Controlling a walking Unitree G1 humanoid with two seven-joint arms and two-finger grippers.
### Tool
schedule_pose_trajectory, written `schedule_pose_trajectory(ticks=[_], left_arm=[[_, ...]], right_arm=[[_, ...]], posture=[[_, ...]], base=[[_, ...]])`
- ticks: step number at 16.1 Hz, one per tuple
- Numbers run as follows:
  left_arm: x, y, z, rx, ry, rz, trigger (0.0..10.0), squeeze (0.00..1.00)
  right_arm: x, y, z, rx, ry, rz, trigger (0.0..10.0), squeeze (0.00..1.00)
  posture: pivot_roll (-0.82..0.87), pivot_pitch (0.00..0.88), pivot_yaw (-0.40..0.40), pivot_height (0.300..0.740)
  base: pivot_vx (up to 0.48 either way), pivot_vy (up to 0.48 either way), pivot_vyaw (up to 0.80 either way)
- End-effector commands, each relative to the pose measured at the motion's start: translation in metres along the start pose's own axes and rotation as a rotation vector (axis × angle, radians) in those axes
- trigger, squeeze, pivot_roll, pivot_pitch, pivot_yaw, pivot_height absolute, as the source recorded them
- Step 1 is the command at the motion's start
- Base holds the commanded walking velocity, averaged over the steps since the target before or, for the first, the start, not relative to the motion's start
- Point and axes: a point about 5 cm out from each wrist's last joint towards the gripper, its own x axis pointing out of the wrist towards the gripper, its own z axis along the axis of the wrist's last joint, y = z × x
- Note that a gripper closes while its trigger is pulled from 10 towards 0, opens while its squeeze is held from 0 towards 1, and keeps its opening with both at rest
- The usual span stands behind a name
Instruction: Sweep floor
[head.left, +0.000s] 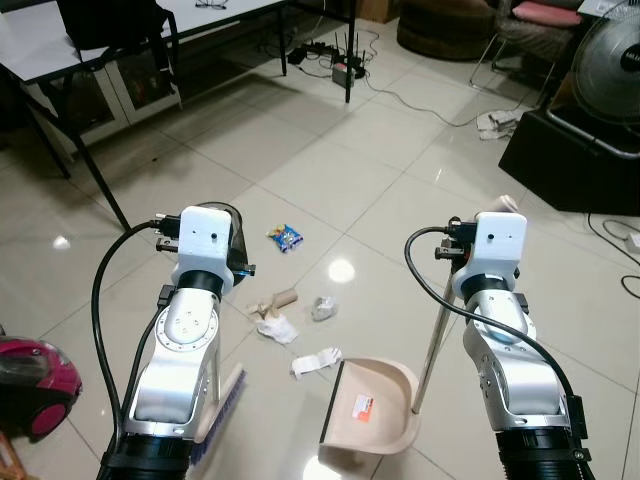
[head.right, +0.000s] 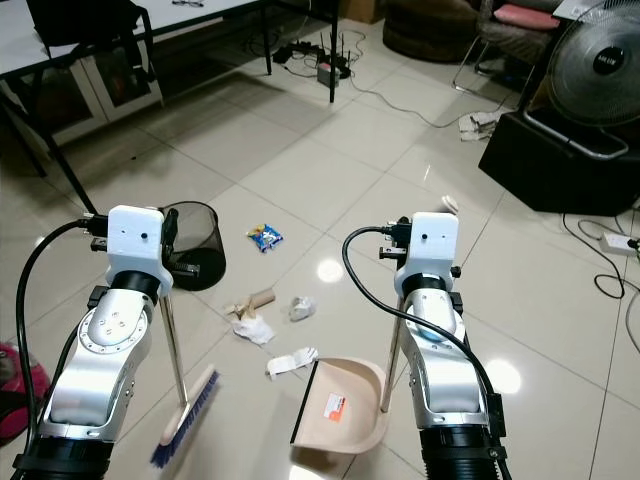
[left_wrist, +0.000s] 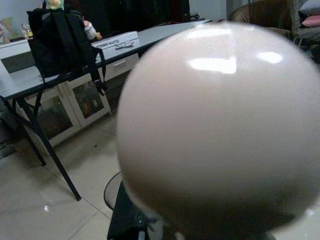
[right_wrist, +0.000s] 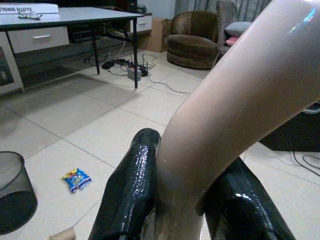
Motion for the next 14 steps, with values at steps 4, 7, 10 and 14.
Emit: schedule_pose_trajectory(ticks=[4, 7, 10, 14], left_arm=[[0.0008, -0.0002, 0.0040, 0.007, -0.026, -0.003, 10.0, 0.00], [0.0008, -0.0004, 0.0040, 0.006, -0.025, -0.004, 10.0, 0.00], [0.0009, -0.0008, 0.0040, 0.005, -0.025, -0.009, 10.0, 0.00], [0.0008, -0.0012, 0.0039, 0.002, -0.025, -0.010, 10.0, 0.00]], right_arm=[[0.0025, -0.0015, 0.0070, -0.002, -0.039, -0.011, 10.0, 0.00], [0.0026, -0.0017, 0.0070, -0.003, -0.039, -0.012, 10.0, 0.00], [0.0024, -0.0023, 0.0064, -0.002, -0.037, -0.015, 10.0, 0.00], [0.0025, -0.0026, 0.0062, -0.001, -0.037, -0.013, 10.0, 0.00]], posture=[[-0.04, 0.000, 0.001, 0.740], [-0.04, 0.000, 0.003, 0.740], [-0.04, 0.000, 0.003, 0.740], [-0.04, 0.000, 0.002, 0.740]], base=[[0.390, 0.000, 0.00], [0.389, 0.000, 0.00], [0.390, 0.000, 0.00], [0.391, 0.000, 0.00]])
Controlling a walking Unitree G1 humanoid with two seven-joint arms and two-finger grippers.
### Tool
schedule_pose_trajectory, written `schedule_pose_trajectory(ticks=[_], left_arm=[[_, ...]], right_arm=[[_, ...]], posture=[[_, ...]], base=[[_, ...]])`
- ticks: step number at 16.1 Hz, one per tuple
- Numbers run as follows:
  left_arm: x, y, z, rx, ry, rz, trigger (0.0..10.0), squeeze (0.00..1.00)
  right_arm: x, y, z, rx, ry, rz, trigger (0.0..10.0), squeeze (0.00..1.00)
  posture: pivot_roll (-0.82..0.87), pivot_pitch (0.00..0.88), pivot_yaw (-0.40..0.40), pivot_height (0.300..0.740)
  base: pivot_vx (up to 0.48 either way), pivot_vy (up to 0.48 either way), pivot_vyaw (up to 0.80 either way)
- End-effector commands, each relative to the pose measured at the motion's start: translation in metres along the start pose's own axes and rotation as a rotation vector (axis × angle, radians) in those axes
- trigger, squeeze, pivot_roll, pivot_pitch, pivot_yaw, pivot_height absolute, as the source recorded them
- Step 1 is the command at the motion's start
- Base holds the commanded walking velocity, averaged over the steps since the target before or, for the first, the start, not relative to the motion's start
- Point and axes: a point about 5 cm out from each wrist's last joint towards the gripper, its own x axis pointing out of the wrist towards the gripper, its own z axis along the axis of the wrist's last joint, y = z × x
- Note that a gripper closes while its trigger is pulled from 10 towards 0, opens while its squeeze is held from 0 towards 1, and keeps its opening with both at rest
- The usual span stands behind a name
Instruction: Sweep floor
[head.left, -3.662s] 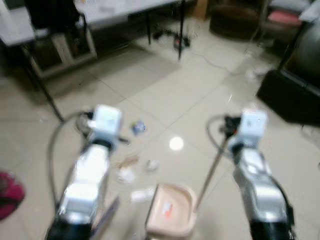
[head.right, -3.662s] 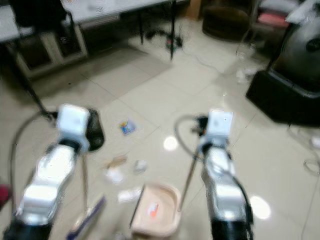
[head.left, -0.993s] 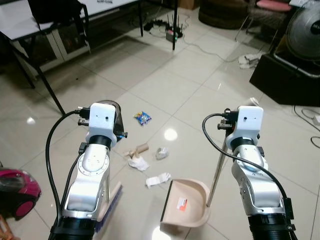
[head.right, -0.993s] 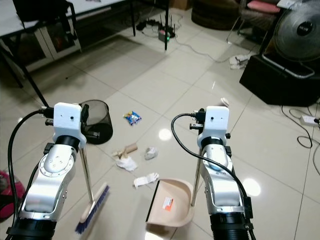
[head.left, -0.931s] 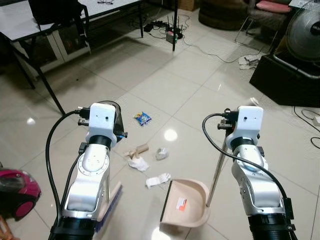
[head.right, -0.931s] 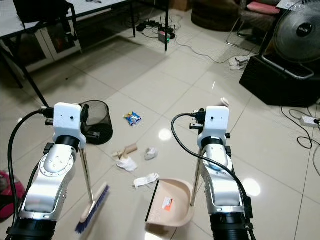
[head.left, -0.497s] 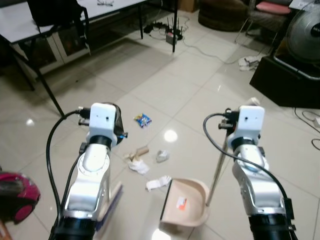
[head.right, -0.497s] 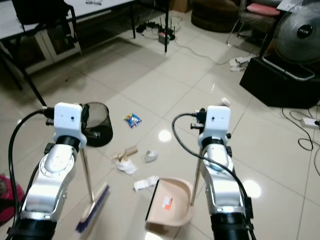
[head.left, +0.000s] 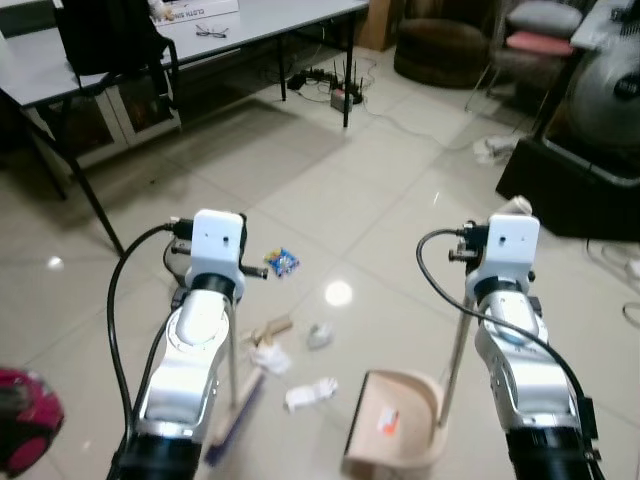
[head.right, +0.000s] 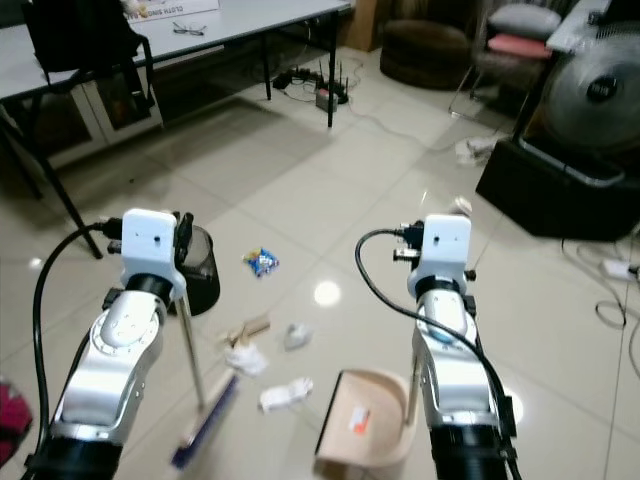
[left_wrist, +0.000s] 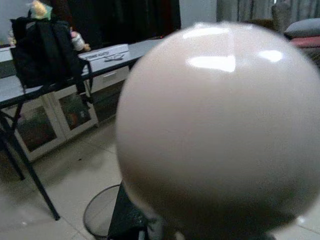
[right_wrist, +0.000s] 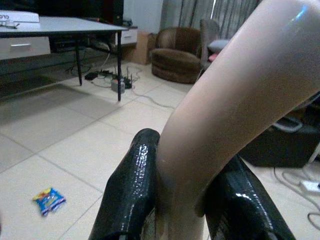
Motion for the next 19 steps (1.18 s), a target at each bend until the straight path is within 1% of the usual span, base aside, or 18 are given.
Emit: schedule_pose_trajectory(ticks=[1, 12, 16, 19], left_arm=[[0.0019, 0.0043, 0.0084, 0.019, -0.035, 0.019, 10.0, 0.00], [0.0004, 0.0067, 0.0066, 0.028, -0.027, 0.011, 10.0, 0.00], [0.0001, 0.0076, 0.0066, 0.029, -0.026, 0.009, 10.0, 0.00], [-0.0038, 0.0080, 0.0054, 0.030, -0.024, 0.015, 10.0, 0.00]], right_arm=[[0.0012, 0.0041, 0.0114, 0.028, -0.053, 0.019, 10.0, 0.00], [-0.0003, 0.0058, 0.0091, 0.043, -0.052, 0.015, 10.0, 0.00], [0.0005, 0.0068, 0.0082, 0.039, -0.049, 0.016, 10.0, 0.00], [0.0014, 0.0095, 0.0060, 0.032, -0.057, 0.041, 10.0, 0.00]], posture=[[-0.04, 0.000, 0.002, 0.740], [-0.03, 0.009, 0.013, 0.740], [-0.02, 0.011, 0.007, 0.740], [0.01, 0.021, -0.008, 0.740]], base=[[0.386, 0.000, 0.00], [0.390, 0.000, 0.00], [0.389, 0.000, 0.00], [0.365, 0.000, 0.00]])
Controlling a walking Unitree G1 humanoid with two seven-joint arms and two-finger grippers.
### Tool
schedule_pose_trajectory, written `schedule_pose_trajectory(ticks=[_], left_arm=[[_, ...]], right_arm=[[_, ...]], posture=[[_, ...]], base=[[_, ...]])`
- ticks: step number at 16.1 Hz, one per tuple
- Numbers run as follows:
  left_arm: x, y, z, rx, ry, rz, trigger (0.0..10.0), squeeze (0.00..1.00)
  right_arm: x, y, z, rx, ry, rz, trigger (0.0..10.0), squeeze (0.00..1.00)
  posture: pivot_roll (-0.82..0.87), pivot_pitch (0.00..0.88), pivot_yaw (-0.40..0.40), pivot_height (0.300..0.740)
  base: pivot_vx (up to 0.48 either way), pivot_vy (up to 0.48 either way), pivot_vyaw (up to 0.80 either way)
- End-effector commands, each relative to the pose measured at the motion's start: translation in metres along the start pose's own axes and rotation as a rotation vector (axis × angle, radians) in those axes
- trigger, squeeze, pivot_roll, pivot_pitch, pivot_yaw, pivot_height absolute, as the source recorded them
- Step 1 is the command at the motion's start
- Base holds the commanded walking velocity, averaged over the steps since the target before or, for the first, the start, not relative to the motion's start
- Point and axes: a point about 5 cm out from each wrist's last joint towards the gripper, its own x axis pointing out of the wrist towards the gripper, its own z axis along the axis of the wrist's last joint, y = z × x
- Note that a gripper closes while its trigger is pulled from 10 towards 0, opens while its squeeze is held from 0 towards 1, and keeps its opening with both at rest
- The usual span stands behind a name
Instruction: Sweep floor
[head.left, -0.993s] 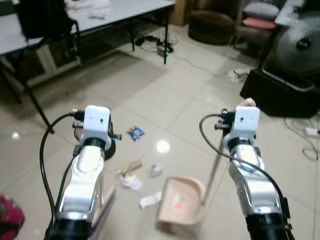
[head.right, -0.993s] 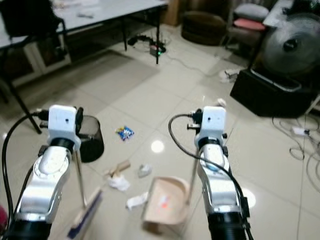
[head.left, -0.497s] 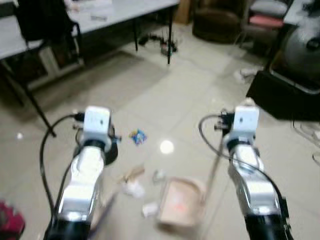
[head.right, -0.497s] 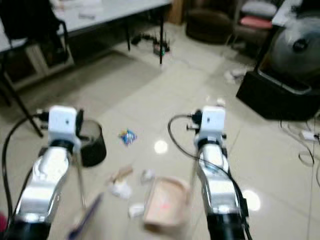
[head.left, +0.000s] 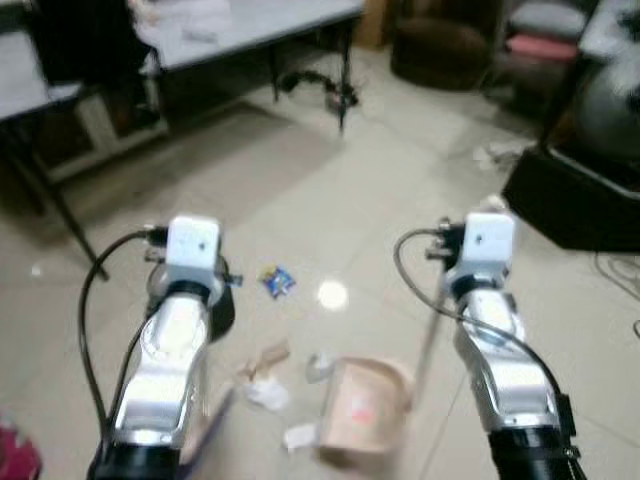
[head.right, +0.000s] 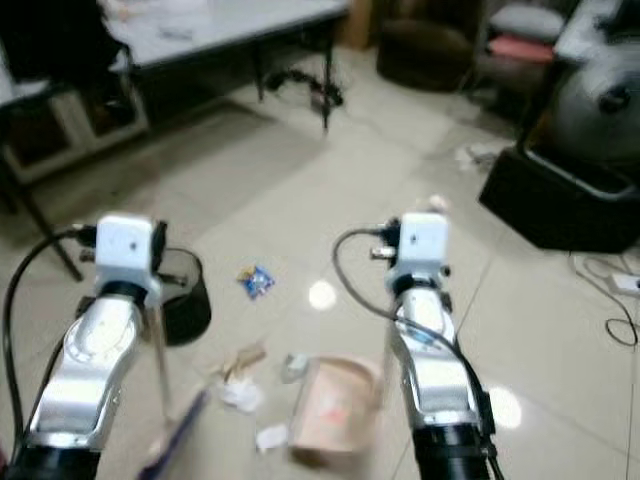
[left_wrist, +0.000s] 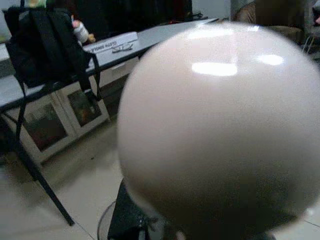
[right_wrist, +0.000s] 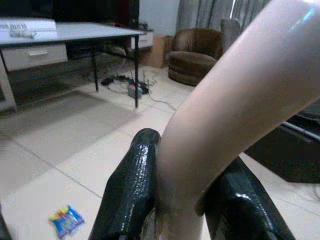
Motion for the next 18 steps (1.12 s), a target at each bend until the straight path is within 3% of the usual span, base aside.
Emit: schedule_pose_trajectory(ticks=[1, 2, 5, 8, 10, 15, 18], left_arm=[[-0.001, -0.006, 0.013, -0.009, -0.066, -0.017, 10.0, 0.00], [-0.003, -0.006, 0.009, -0.011, -0.051, -0.014, 10.0, 0.00], [-0.004, 0.006, 0.000, -0.028, -0.046, 0.076, 10.0, 0.00], [-0.003, 0.012, -0.006, -0.003, -0.064, 0.111, 10.0, 0.00], [-0.001, 0.013, -0.014, 0.026, -0.084, 0.132, 10.0, 0.00], [0.002, 0.013, -0.017, -0.011, -0.147, 0.152, 10.0, 0.00], [-0.001, 0.014, -0.027, -0.006, -0.129, 0.182, 10.0, 0.00]], right_arm=[[0.002, -0.010, 0.001, -0.012, -0.022, -0.020, 10.0, 0.00], [0.001, -0.014, 0.002, 0.041, -0.040, -0.028, 10.0, 0.00], [0.005, -0.024, -0.002, 0.048, -0.042, -0.054, 10.0, 0.00], [0.008, -0.029, -0.005, -0.019, -0.063, -0.048, 10.0, 0.00], [0.015, -0.033, -0.009, -0.178, -0.102, -0.004, 10.0, 0.00], [0.029, -0.033, -0.008, -0.137, -0.163, 0.023, 10.0, 0.00], [0.029, -0.025, -0.019, -0.221, -0.173, 0.092, 10.0, 0.00]], posture=[[0.01, 0.024, -0.010, 0.740], [0.02, 0.031, -0.012, 0.740], [0.02, 0.038, 0.006, 0.740], [0.03, 0.032, 0.017, 0.740], [0.05, 0.039, 0.017, 0.740], [0.08, 0.145, 0.032, 0.740], [0.08, 0.228, 0.045, 0.740]], base=[[0.000, 0.000, 0.00], [0.000, 0.000, 0.00], [0.000, 0.000, 0.00], [0.000, 0.000, 0.00], [0.000, 0.000, 0.00], [0.000, 0.000, 0.00], [0.000, 0.000, 0.00]])
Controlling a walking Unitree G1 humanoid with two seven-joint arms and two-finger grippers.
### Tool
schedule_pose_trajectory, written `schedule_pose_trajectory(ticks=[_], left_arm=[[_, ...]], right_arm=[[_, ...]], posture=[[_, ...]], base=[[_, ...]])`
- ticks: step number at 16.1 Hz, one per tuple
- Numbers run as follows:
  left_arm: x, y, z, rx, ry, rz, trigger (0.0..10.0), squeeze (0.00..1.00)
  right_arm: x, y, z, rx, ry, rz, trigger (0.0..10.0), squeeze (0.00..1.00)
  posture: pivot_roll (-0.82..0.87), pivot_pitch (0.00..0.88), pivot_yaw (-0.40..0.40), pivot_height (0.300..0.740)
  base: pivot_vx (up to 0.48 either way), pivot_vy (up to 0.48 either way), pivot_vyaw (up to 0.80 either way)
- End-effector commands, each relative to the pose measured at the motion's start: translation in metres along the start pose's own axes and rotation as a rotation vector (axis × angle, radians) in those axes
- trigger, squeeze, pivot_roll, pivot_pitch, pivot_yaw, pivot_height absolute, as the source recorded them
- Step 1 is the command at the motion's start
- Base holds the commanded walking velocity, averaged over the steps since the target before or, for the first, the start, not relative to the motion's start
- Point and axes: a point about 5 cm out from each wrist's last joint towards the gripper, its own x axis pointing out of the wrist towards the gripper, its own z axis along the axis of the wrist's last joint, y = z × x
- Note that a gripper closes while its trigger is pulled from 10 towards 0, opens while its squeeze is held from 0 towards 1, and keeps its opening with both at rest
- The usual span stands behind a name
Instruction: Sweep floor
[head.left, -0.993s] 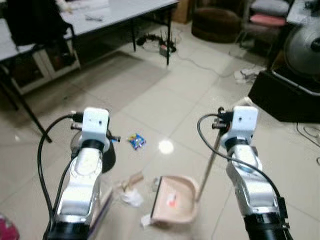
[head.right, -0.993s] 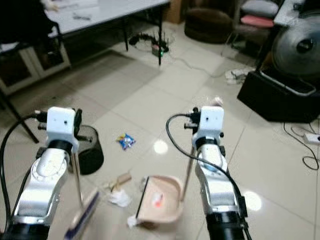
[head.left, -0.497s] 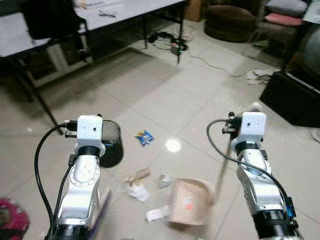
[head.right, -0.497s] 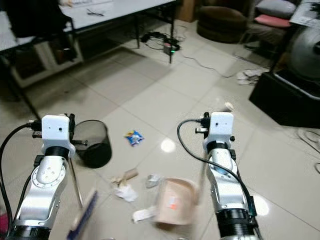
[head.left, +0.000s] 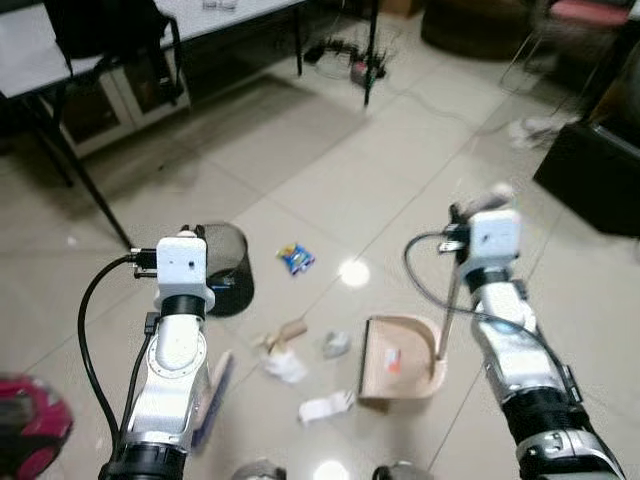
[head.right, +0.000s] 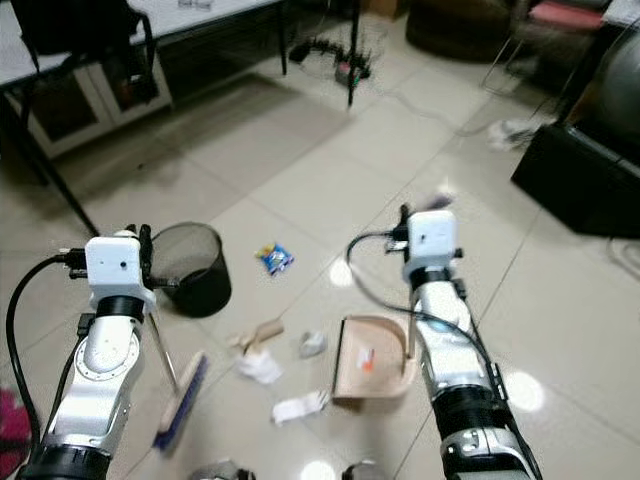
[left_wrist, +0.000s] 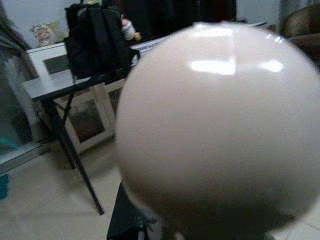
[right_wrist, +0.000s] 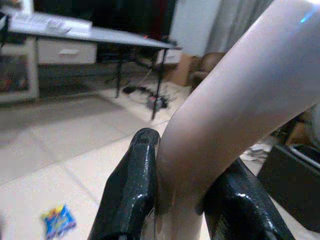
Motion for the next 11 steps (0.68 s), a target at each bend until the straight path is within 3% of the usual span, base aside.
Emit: schedule_pose_trajectory(ticks=[1, 5, 6, 8, 9, 11], left_arm=[[0.000, 0.009, -0.004, 0.026, -0.005, 0.048, 10.0, 0.00], [-0.001, 0.015, -0.009, 0.021, -0.030, 0.071, 10.0, 0.00], [-0.002, 0.012, -0.012, 0.012, -0.036, 0.073, 10.0, 0.00], [-0.003, 0.006, -0.017, 0.010, -0.030, 0.063, 10.0, 0.00], [-0.004, 0.001, -0.021, 0.001, -0.023, 0.054, 10.0, 0.00], [-0.005, -0.005, -0.023, -0.007, -0.020, 0.046, 10.0, 0.00]], right_arm=[[0.002, 0.001, 0.001, -0.059, -0.030, 0.034, 10.0, 0.00], [0.009, 0.013, 0.010, -0.061, -0.102, 0.083, 10.0, 0.00], [0.008, 0.030, 0.010, -0.067, -0.115, 0.152, 10.0, 0.00], [0.003, 0.051, 0.009, -0.090, -0.140, 0.239, 10.0, 0.00], [-0.007, 0.071, 0.007, -0.105, -0.163, 0.324, 10.0, 0.00], [-0.016, 0.085, 0.004, -0.104, -0.169, 0.378, 10.0, 0.00]], posture=[[0.07, 0.250, 0.042, 0.740], [0.06, 0.298, 0.014, 0.740], [0.05, 0.309, 0.000, 0.740], [0.05, 0.315, -0.006, 0.740], [0.04, 0.316, -0.011, 0.740], [0.04, 0.312, -0.015, 0.740]], base=[[0.000, 0.000, 0.00], [0.000, 0.000, 0.00], [0.000, 0.000, 0.00], [0.000, 0.000, 0.00], [0.000, 0.000, 0.00], [0.000, 0.000, 0.00]])
